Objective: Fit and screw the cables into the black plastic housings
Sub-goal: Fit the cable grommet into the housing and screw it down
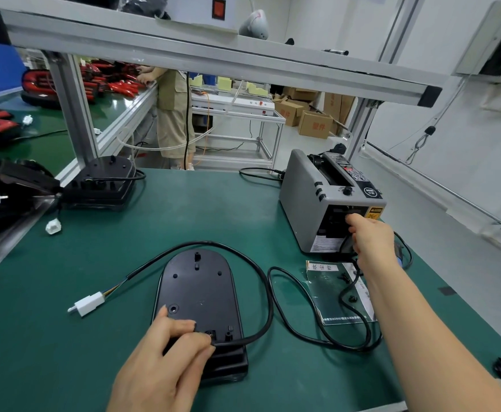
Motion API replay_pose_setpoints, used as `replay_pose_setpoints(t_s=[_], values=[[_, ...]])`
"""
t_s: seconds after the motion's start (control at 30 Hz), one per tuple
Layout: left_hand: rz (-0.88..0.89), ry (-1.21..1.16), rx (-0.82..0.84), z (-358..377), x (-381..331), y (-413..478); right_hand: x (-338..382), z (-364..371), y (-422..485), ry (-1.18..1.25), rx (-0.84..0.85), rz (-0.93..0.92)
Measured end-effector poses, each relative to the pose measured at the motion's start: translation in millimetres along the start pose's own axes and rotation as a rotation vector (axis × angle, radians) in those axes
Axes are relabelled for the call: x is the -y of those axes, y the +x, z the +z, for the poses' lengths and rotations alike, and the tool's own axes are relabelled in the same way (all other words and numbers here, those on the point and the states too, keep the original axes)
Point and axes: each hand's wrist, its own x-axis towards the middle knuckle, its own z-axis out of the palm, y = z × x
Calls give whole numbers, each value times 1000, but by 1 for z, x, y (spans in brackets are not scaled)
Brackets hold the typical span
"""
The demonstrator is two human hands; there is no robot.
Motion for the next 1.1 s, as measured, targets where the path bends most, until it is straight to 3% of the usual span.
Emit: replay_pose_setpoints(t_s=[0.23,0.37,0.53,0.7,0.83,0.97,1.1], values=[[-25,5,51,-4,-4,2,-4,-10,-9,13,87,-15],[-38,-49,88,-7,-8,5,0,-12,-29,61,298,-37],[-160,-77,117,-23,-7,15,6,2,-66,-66,624,-122],[-458,-102,-5,-34,20,39,15,31,-104,-201,893,-200],[-731,-149,172,-36,47,58,21,61,-131,-309,1098,-281],[-661,-222,335,-32,46,58,22,93,-154,-416,1196,-410],[-593,-194,336,-29,49,50,18,113,-164,-575,1241,-517]])
